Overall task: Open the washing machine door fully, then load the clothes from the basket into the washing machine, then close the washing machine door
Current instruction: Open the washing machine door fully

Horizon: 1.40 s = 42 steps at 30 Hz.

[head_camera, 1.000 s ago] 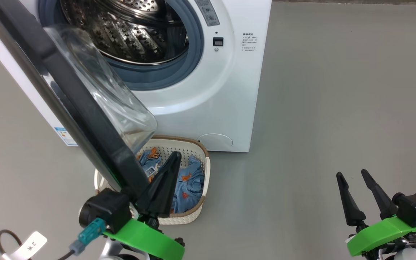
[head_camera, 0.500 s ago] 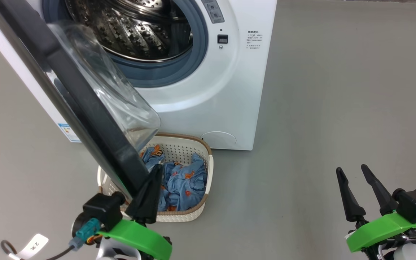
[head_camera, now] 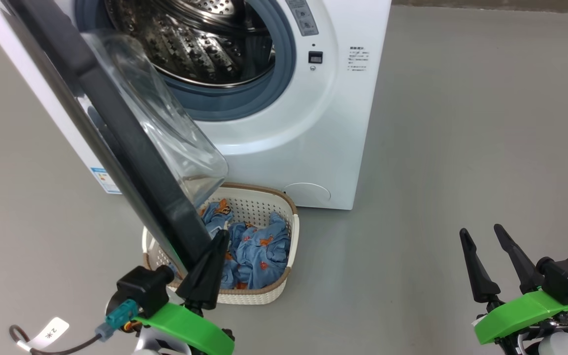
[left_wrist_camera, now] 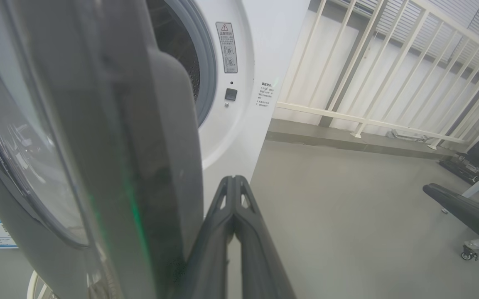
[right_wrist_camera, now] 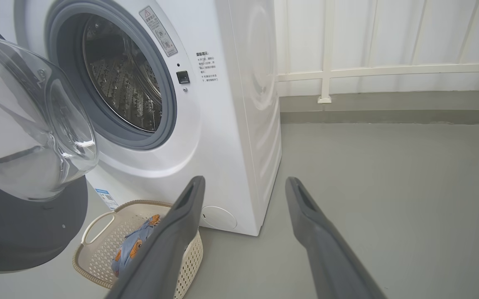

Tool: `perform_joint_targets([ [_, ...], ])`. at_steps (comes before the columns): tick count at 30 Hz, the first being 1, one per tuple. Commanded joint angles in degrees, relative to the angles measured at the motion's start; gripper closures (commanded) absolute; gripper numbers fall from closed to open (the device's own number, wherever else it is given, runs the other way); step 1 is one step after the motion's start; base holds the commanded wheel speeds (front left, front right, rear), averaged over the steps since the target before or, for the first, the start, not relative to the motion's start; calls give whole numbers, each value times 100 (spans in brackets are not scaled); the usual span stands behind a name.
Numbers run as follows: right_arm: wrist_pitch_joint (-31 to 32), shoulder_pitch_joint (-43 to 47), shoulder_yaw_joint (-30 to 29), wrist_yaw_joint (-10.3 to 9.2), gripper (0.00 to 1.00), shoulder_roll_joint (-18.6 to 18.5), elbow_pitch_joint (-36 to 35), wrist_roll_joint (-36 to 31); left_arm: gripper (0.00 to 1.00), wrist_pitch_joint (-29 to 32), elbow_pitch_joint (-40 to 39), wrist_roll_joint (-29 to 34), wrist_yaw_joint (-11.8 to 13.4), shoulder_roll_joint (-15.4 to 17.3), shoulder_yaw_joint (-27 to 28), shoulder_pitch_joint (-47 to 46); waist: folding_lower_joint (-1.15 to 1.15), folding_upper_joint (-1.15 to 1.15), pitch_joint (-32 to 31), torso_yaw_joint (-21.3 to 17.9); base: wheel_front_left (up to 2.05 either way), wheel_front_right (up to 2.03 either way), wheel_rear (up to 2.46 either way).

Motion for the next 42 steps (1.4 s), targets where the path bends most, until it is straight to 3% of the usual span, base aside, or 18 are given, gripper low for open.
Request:
perform_joint_targets([
  [1, -70, -110, 116, 31, 0, -121, -144, -37, 100, -87, -68, -47, 52, 89, 266, -241, 0, 0, -12, 56, 0, 0, 0],
  [21, -70, -114, 194, 31, 0, -198, -162, -25, 100, -169, -2, -95, 139, 235, 281, -97, 0, 0, -80, 600, 0, 0, 0],
  [42, -70, -103, 218, 31, 0, -234, -190, -40, 100, -104, -596, -213, 621, 534, 676, 322, 0, 0, -38, 1121, 0, 0, 0],
])
